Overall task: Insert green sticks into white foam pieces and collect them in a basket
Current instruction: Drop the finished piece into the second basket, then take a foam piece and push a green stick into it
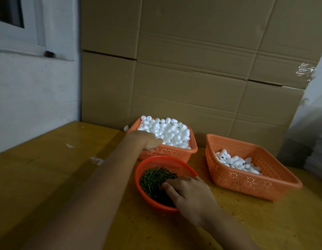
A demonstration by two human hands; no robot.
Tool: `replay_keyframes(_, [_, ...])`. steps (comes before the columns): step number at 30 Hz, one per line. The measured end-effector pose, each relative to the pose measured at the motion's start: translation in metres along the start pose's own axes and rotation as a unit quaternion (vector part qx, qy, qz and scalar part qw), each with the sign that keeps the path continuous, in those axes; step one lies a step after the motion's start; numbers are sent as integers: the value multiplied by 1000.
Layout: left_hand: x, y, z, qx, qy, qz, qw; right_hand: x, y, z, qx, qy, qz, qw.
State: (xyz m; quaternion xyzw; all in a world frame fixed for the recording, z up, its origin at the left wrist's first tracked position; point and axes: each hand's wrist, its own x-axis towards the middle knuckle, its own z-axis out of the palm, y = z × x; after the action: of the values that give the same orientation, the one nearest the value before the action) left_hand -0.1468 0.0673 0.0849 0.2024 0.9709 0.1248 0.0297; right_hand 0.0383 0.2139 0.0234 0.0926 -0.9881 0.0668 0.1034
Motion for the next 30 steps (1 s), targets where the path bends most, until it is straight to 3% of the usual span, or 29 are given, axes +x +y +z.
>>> replay_keyframes(4, [13,-1,1,12,4,-14,1000,1,-1,1,-1,4,-1,1000])
replay_keyframes(7, [16,-6,5,-54,97,15,994,1,0,1,-4,2,0,1000])
replay_keyframes(10, [16,-14,10,-187,215,33,958,0,-1,0,-6,2,-2,1000])
replay_keyframes(14, [8,-21,6,-311,300,43,901,0,-2,0,-8,5,1,1000])
replay_keyframes(19, [-17,-20,-1,-379,300,153,862,-1,-2,-1,-9,3,-3,1000])
replay_keyframes(22, [-40,-14,4,-462,300,187,813,0,-2,0,-10,8,-7,1000])
replay_keyframes(26, [-66,-17,11,-568,280,155,759,1,-2,0,-2,23,-12,1000])
replay_keyframes(30, [-86,-17,18,-592,225,115,766,0,-2,1,1,23,-16,1000])
